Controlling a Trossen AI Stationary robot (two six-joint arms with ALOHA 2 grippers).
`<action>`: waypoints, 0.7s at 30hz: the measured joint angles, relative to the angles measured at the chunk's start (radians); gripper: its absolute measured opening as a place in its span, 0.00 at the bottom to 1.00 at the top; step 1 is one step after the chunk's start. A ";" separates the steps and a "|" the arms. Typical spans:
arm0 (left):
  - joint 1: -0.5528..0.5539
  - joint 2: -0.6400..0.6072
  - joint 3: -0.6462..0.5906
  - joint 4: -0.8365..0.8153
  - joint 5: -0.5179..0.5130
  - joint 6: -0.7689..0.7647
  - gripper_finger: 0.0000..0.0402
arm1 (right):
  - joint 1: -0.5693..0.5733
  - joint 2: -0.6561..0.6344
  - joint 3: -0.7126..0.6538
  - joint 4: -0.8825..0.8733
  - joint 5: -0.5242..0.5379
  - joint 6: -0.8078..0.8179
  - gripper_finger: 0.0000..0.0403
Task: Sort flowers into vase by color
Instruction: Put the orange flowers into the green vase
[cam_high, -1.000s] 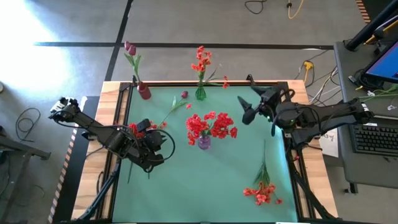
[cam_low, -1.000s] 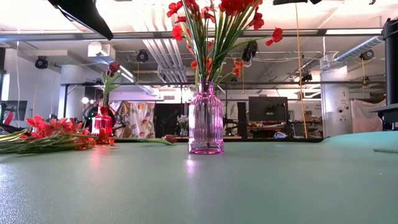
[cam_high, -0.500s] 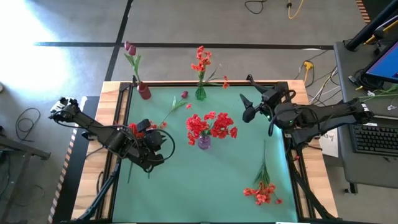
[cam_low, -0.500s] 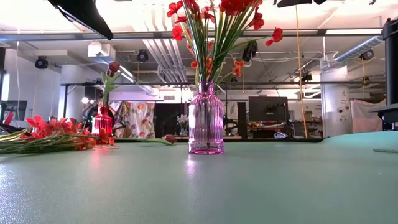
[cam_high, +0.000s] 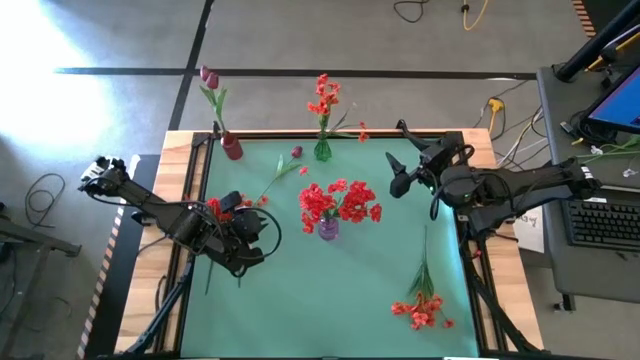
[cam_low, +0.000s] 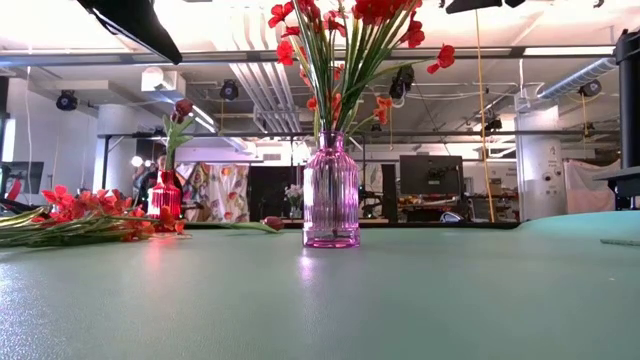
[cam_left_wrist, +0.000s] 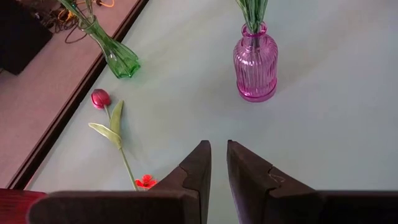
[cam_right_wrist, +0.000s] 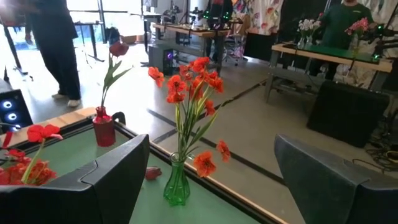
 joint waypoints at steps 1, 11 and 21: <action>0.000 0.000 0.000 0.000 0.000 0.000 0.10 | 0.000 0.000 0.000 -0.008 -0.003 0.004 0.83; 0.000 0.000 0.000 0.000 0.000 0.000 0.10 | 0.000 0.000 0.000 -0.072 -0.020 0.042 0.83; 0.000 0.000 0.000 -0.002 0.139 -0.049 0.10 | 0.000 -0.008 0.006 -0.165 -0.302 0.042 0.83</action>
